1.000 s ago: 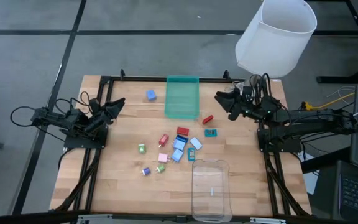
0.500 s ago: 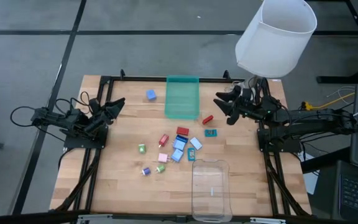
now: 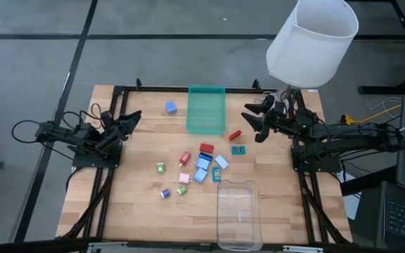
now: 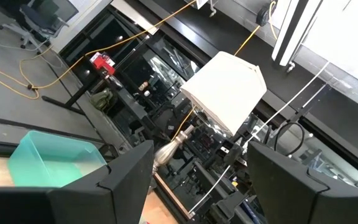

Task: Pick & Place Office items
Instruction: Put the red charger adapter into the green bin

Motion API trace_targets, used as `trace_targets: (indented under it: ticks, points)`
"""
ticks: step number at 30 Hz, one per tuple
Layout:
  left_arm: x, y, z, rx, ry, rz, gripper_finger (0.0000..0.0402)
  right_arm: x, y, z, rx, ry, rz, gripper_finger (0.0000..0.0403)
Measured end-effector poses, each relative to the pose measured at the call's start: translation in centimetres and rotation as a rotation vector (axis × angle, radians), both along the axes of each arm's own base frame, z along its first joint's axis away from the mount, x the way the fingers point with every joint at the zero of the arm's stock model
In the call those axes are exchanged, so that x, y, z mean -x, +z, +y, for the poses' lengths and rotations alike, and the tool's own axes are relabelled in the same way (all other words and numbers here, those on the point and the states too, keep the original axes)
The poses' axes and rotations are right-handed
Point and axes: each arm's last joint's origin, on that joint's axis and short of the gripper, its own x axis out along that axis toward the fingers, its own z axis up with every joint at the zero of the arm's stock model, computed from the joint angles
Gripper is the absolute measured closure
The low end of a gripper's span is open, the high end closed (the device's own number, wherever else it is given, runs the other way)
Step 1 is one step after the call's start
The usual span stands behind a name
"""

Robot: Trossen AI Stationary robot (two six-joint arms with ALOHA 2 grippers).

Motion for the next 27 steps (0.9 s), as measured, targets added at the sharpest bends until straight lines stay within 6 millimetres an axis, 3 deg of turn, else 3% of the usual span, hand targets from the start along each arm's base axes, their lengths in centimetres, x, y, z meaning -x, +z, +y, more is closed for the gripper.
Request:
trace_targets:
  ticks: [27]
  points:
    - [0.00, 0.01, 0.00, 0.000, 0.000, 0.000, 0.0151, -0.01, -0.18, -0.07, 0.029, -0.029, 0.028, 0.0202]
